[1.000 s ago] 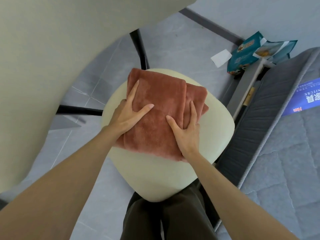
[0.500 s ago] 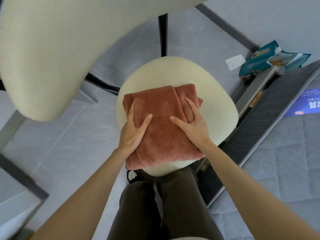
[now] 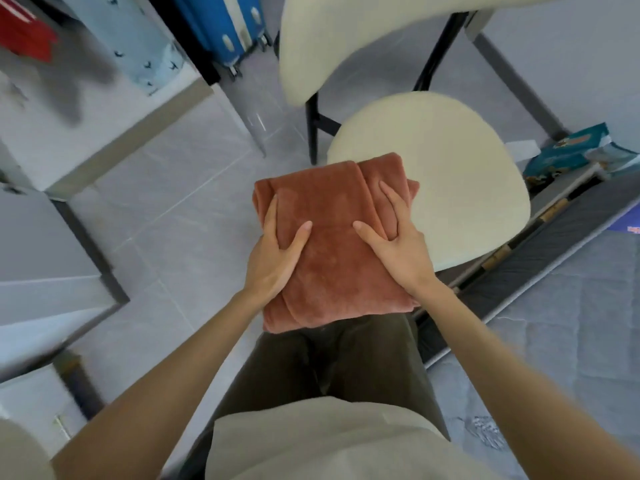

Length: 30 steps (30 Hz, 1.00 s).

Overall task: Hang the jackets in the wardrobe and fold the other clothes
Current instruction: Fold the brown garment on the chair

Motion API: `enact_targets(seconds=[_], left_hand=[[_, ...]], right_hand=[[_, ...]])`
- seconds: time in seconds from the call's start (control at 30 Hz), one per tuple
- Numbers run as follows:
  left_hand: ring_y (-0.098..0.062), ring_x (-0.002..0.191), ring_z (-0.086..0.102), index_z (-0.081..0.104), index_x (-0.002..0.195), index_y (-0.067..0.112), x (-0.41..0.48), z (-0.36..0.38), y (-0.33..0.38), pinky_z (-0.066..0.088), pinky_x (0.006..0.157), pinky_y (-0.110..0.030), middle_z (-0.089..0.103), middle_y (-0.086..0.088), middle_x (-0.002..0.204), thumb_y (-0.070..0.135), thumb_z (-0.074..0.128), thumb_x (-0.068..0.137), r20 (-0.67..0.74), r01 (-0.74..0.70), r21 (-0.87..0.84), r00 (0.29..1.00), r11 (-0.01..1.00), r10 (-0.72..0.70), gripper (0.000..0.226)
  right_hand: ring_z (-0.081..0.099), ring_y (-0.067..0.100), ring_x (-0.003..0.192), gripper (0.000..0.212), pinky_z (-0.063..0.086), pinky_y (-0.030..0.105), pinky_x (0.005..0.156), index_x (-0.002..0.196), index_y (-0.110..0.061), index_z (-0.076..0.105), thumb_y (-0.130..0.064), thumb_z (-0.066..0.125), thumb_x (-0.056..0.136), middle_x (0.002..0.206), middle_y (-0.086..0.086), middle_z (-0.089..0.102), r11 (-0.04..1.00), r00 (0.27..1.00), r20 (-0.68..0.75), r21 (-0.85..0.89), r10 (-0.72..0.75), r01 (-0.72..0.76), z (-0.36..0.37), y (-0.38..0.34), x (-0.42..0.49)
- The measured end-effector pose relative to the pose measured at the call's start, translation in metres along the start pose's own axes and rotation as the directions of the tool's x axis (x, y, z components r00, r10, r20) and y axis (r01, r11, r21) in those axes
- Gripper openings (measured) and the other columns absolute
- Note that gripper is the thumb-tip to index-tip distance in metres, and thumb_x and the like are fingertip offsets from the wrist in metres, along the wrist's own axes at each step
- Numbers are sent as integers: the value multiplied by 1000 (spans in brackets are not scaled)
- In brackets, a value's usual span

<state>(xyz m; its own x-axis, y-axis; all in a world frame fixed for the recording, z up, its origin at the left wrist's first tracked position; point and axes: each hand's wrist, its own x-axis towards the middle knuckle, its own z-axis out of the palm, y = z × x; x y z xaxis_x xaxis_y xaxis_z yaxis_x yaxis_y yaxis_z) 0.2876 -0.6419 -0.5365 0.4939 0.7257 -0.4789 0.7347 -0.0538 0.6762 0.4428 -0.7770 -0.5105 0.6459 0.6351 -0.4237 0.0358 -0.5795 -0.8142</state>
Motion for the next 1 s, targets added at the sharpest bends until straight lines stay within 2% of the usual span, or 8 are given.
enact_targets(seconds=[0.1, 0.3, 0.4, 0.53, 0.63, 0.77, 0.9, 1.0], left_hand=[[-27, 124, 52, 2, 143, 54, -23, -52, -24, 38, 101, -36, 41, 6, 147, 85, 36, 74, -68, -3, -29, 998, 1000, 1, 83], [-26, 124, 52, 4, 142, 56, -62, -174, -45, 35, 99, -31, 45, 8, 144, 82, 40, 76, -226, -56, -98, 974, 994, 33, 79], [-26, 124, 51, 5, 142, 56, -82, -235, -41, 35, 100, -30, 45, 8, 144, 81, 41, 77, -334, -78, -126, 942, 989, 32, 78], [-22, 125, 50, 5, 140, 59, -100, -311, -25, 32, 98, -28, 43, 11, 145, 82, 42, 76, -470, -137, -164, 881, 977, 44, 77], [-8, 119, 47, 7, 141, 57, -108, -364, -6, 31, 96, -26, 42, 16, 144, 83, 42, 74, -554, -207, -177, 829, 962, 76, 80], [-18, 124, 50, 11, 140, 56, -108, -436, 27, 35, 104, -33, 43, 19, 140, 82, 45, 73, -630, -271, -173, 769, 947, 106, 80], [-17, 122, 53, 15, 137, 59, -102, -501, 61, 39, 100, -33, 46, 26, 132, 81, 47, 74, -685, -313, -110, 712, 943, 156, 74], [-16, 117, 55, 14, 138, 58, -92, -546, 88, 43, 94, -34, 49, 26, 127, 82, 45, 74, -712, -334, -64, 675, 940, 191, 75]], right_hand=[[54, 17, 119, 66, 41, 37, 103, 136, -62, 22, -64, 59, 82, 140, -21, 44, 997, 997, 26, -19, -75, 75, 42, -33, -24], [48, 14, 126, 67, 36, 26, 96, 136, -61, 23, -61, 62, 81, 145, -26, 37, 971, 967, 87, -12, -238, 239, 111, -131, -55], [47, 12, 125, 67, 38, 32, 101, 137, -59, 24, -59, 62, 82, 144, -31, 30, 942, 933, 136, -13, -332, 337, 134, -195, -64], [47, 10, 123, 68, 35, 28, 94, 139, -55, 25, -58, 63, 82, 144, -34, 27, 875, 860, 188, -7, -474, 484, 156, -281, -73], [49, 10, 122, 70, 37, 29, 94, 140, -54, 24, -59, 62, 82, 147, -27, 31, 827, 810, 203, -4, -550, 563, 167, -343, -75], [45, 0, 115, 72, 36, 22, 90, 142, -50, 24, -59, 62, 82, 149, -25, 28, 747, 726, 207, 34, -655, 664, 175, -423, -72], [46, 9, 126, 72, 40, 35, 104, 141, -50, 23, -59, 63, 82, 149, -21, 30, 696, 664, 231, 103, -711, 710, 178, -494, -59], [47, 7, 122, 74, 41, 36, 104, 143, -47, 24, -59, 63, 81, 147, -19, 33, 647, 610, 235, 135, -757, 750, 178, -545, -43]])
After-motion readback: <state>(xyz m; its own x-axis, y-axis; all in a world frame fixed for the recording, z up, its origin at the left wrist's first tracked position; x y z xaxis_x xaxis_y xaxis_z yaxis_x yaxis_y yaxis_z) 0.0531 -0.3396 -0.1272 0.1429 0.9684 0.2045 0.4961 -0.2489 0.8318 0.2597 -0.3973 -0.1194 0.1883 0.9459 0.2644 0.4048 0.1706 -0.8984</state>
